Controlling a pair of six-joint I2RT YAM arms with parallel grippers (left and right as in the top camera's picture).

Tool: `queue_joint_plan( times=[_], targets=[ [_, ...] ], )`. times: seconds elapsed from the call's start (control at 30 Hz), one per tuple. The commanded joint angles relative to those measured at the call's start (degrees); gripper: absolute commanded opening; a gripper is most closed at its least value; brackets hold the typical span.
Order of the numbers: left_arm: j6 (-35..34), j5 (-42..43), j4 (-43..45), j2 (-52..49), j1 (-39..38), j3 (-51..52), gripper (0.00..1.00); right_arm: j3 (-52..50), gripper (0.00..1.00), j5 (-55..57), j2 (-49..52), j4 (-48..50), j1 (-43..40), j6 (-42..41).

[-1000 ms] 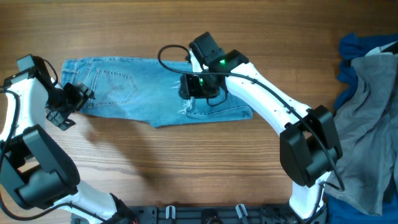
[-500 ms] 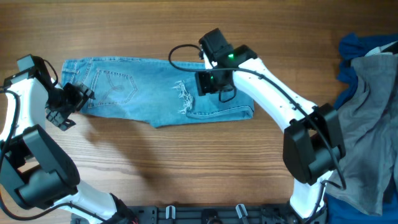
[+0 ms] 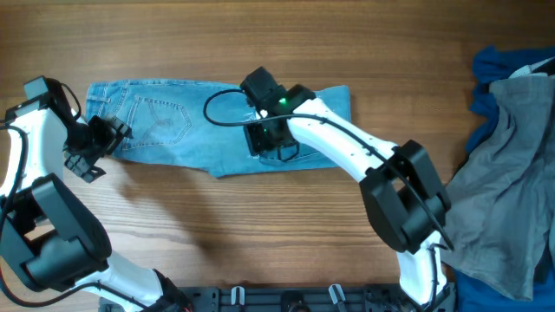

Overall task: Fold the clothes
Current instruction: 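Lay the hems down mid-jeans and open the right gripper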

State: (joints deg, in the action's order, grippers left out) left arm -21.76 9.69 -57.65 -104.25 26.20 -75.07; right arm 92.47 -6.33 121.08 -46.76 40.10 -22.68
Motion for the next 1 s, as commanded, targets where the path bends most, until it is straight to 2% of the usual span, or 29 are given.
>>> queue_joint_plan(
  times=[0.0,0.23,0.6,0.77,0.87,0.97],
  targets=[
    [0.5,-0.55,-0.09,1.14,0.04,-1.01,0.97,1.53,0.51,3.13,2.69,1.2,0.79,-3.45],
    [0.5,-0.55,-0.09,1.14,0.04,-1.01,0.97,1.53,0.38,3.52,3.23,4.02,0.87,-4.37],
    [0.48,-0.55,-0.11,1.14,0.04,-1.01,0.97,1.53,0.38,4.83,5.09,4.11,0.9,-4.37],
    [0.5,-0.55,-0.11,1.14,0.04,-1.01,0.97,1.53,0.26,4.81,5.49,4.09,0.87,-4.44],
    [0.5,-0.55,-0.13,1.14,0.04,-1.01,0.97,1.55,0.04,3.72,5.49,4.5,0.87,-4.5],
    [0.48,-0.55,-0.2,1.14,0.04,-1.01,0.97,1.77,0.04,3.78,5.44,5.25,0.72,-4.46]
  ],
)
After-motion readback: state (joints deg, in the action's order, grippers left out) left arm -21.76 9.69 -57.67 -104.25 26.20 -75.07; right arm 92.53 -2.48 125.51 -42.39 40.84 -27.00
